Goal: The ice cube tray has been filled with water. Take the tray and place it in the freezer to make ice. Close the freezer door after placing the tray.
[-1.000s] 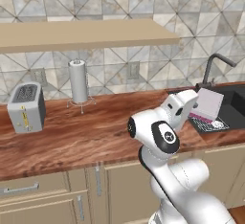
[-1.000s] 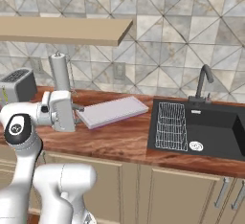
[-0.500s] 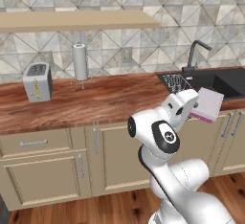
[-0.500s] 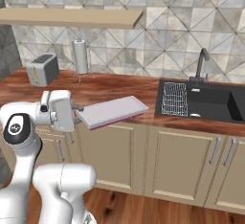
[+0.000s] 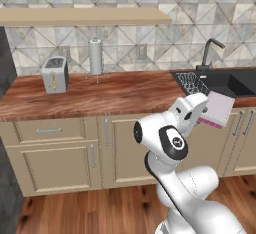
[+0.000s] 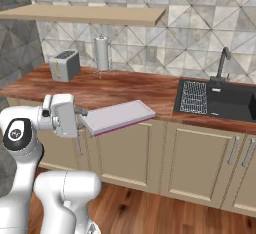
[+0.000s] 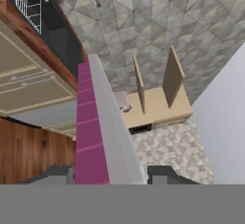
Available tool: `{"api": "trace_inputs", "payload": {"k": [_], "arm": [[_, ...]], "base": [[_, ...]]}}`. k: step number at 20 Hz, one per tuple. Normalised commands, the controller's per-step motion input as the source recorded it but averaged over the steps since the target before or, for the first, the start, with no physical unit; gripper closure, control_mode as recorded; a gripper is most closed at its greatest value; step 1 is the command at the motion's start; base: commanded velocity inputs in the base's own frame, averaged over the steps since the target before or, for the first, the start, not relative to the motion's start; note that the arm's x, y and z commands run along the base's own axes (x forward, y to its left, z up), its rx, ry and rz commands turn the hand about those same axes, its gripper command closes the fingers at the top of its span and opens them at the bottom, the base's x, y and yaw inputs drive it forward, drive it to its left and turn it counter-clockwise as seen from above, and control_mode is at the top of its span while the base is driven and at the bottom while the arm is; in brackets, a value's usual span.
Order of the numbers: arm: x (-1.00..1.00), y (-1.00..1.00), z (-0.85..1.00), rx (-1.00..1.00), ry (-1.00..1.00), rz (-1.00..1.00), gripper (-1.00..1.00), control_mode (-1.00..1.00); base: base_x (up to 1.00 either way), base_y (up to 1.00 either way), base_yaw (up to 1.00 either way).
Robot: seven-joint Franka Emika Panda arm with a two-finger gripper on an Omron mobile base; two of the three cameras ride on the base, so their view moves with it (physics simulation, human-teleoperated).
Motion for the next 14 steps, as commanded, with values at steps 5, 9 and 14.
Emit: {"api": "trace_inputs", "payload": {"k": [5,9,14], "arm": [[0.0,0.0,0.0,0.0,0.0,0.0,1.0,1.0],[0.0,0.0,0.0,0.0,0.0,0.0,1.0,1.0],[0.0,0.0,0.0,0.0,0.0,0.0,1.0,1.0]], "base": [[-0.25,-0.01,-0.08],[-0.18,-0.22,-0.3],[-0.09,-0.34,-0.51]]}}
